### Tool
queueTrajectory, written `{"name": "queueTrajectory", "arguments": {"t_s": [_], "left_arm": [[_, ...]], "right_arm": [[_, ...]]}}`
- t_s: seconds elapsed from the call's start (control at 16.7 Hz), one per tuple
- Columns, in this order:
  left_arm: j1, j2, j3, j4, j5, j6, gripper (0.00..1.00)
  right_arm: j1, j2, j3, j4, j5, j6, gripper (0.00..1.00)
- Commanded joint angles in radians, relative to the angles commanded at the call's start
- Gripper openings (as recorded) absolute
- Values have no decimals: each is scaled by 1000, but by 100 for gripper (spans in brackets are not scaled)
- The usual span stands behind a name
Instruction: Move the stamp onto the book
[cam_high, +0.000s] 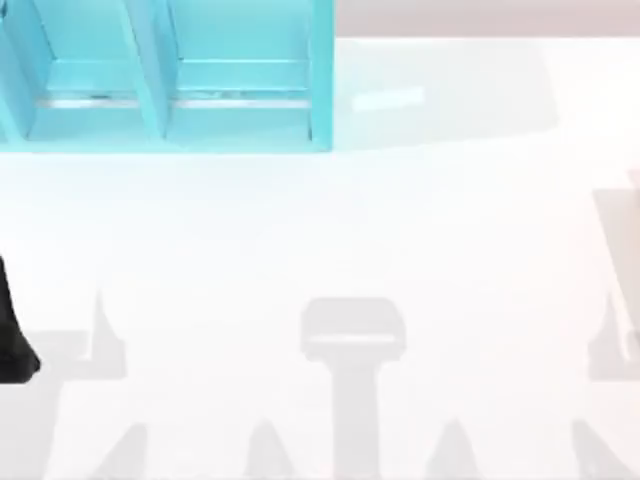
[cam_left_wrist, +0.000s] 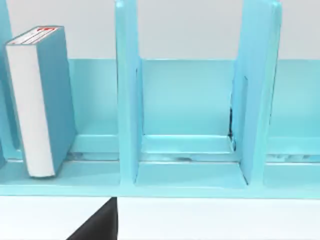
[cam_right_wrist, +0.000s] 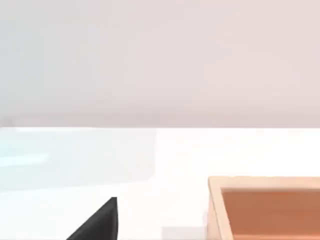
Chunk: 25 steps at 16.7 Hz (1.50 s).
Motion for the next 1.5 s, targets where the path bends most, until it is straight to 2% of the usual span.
{"name": "queueTrajectory", "arguments": {"t_s": [0.3,0.54,0.78,1.26,1.5], "left_arm": [[16,61,30,54,21,8,100],[70,292,128,223,99,33,100],[148,692,252,425,206,54,100],[342,1679,543,786,425,67,100],[438,2008,727,956,515,73,100]], "right_arm": [[0,0,0,0,0,0,100],[0,0,0,0,0,0,100],[0,0,0,0,0,0,100],[0,0,0,0,0,0,100],[0,0,0,0,0,0,100]]}}
